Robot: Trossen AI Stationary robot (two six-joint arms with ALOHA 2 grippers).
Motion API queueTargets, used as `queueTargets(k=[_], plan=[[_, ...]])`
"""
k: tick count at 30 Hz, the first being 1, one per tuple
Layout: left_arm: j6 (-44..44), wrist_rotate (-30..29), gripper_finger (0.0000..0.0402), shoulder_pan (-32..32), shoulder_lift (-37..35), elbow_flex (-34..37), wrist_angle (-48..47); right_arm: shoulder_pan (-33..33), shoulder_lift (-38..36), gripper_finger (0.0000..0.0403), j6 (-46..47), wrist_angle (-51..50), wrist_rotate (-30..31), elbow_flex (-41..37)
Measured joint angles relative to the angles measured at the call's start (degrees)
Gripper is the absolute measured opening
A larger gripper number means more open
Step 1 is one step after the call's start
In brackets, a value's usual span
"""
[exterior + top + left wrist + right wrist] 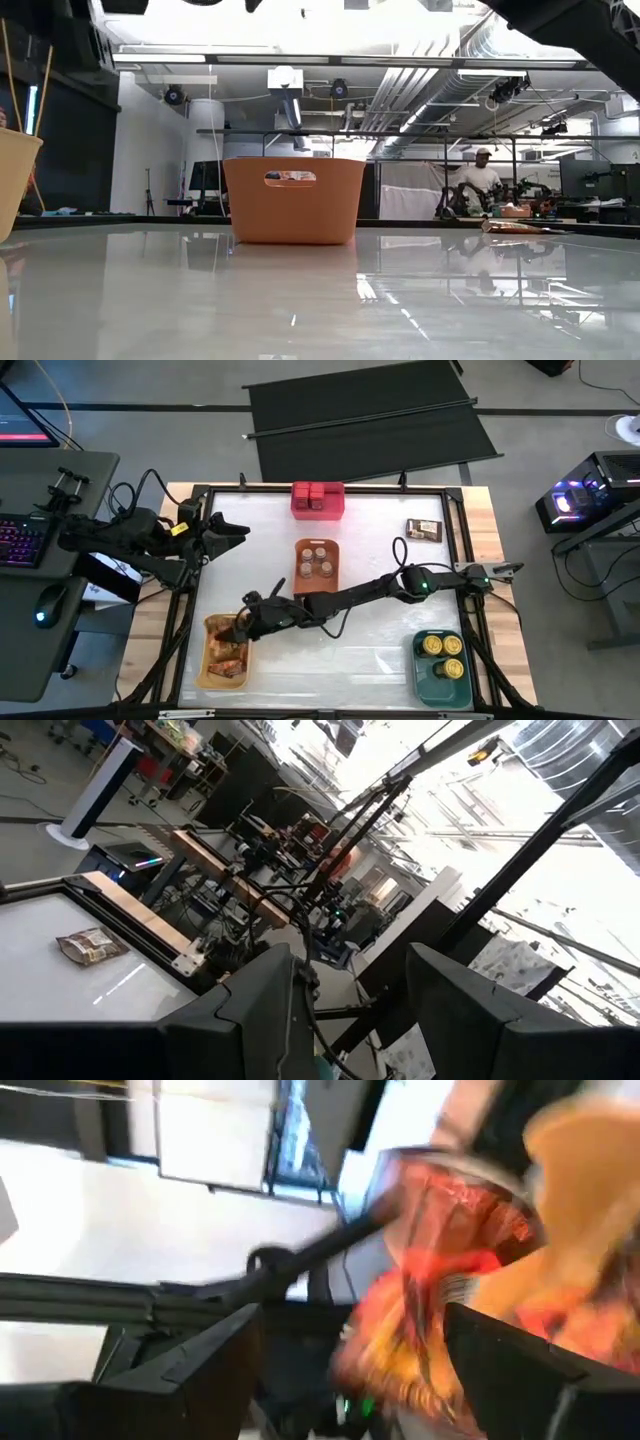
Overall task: Sort spices by type
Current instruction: Put the bottom orange spice pack into the yellow bin, then put the orange spice pack into the yellow bin
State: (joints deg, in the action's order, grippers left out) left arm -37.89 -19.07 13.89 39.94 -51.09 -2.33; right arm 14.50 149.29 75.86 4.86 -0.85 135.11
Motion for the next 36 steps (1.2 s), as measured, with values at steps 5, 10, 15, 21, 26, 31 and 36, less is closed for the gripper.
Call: queueTargets(k=[5,10,15,21,26,31,36], plan=[[0.1,0.0,0.0188,0.0,0.0,0.0,-0.3,-0.8,0.6,0.0303,-0.2,0.1,-8.8,-0.2],[0.2,0.0,0.0188,0.0,0.0,0.0,-0.6,-0.8,0.5,0.0303,-2.4,0.4,-11.2,-0.2],[0.0,1.3,0.0188,0.0,-0.1,0.0,-0.2,-1.6,-0.8,0.0303,-11.9,-0.4,-16.3,-0.3],[0.2,3.6,0.0188,0.0,-2.1,0.0,3.4,-2.7,-9.0,0.0303,-25.9,-20.6,-12.9,-0.2],[4.0,3.9,0.0188,0.0,-4.9,0.0,2.2,-4.2,-15.5,0.0303,-34.9,-36.9,-2.1,-0.2],[8.5,3.1,0.0188,0.0,-6.7,0.0,-1.3,-6.4,-20.2,0.0301,-38.9,-53.7,3.0,-0.2],[9.3,3.1,0.0188,0.0,-6.8,0.0,-5.1,-7.9,-22.0,0.0293,-40.4,-80.0,7.1,-0.2]])
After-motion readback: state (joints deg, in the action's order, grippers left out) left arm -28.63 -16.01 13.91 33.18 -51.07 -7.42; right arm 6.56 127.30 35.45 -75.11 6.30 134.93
